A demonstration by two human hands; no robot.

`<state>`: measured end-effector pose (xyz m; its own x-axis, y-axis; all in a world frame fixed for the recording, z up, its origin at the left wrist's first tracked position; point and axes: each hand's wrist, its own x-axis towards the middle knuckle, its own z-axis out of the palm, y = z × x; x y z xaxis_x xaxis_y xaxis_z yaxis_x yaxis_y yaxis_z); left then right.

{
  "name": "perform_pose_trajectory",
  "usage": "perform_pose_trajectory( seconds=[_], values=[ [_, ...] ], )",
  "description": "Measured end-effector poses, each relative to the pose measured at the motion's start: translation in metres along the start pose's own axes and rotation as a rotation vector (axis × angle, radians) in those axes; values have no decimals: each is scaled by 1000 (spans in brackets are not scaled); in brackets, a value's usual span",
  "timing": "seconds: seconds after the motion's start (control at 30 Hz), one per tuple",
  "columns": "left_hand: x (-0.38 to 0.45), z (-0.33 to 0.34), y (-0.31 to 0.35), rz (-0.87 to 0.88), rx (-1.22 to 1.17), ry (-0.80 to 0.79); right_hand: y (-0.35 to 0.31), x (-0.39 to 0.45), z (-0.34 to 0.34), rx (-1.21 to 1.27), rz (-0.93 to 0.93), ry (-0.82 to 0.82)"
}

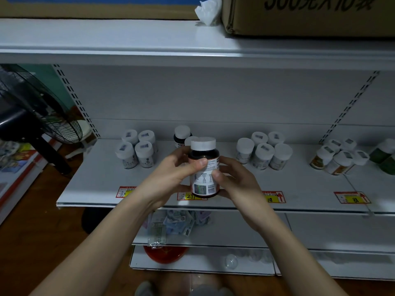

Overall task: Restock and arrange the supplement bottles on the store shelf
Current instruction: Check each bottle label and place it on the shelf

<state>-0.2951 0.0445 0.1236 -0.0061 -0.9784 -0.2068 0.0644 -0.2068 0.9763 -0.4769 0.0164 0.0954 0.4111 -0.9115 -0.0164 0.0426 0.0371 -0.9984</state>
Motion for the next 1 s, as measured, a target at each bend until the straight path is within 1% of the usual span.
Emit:
perform_pose_trajectory(
  seconds=[0.1,0.17,0.23,0.37,0.47,0.53,0.73,0.9,1.0],
  values=[
    [0,-3,5,34,3,-31,-5,1,-4,-89,-40,-40],
    [0,-6,8,65,45,-54,-11,1,-7,-142,-65,-61],
    [0,-8,12,109,72,-67,-16,2,-10,-157,-103,-68],
    [-2,-6,25,287,107,-102,-24,4,-14,-128,-194,-79],
    [-5,-5,33,366,135,-135,-31,4,-14,-57,-262,-85],
    [-7,-6,37,401,146,-146,-35,4,-13,-62,-314,-89],
    [-8,-5,42,447,137,-154,-42,3,-10,-53,-359,-89],
    [-8,-6,42,440,146,-169,-39,4,-12,-55,-326,-75],
    [-7,-7,40,410,124,-191,-37,6,-14,-107,-298,-85]
  ],
)
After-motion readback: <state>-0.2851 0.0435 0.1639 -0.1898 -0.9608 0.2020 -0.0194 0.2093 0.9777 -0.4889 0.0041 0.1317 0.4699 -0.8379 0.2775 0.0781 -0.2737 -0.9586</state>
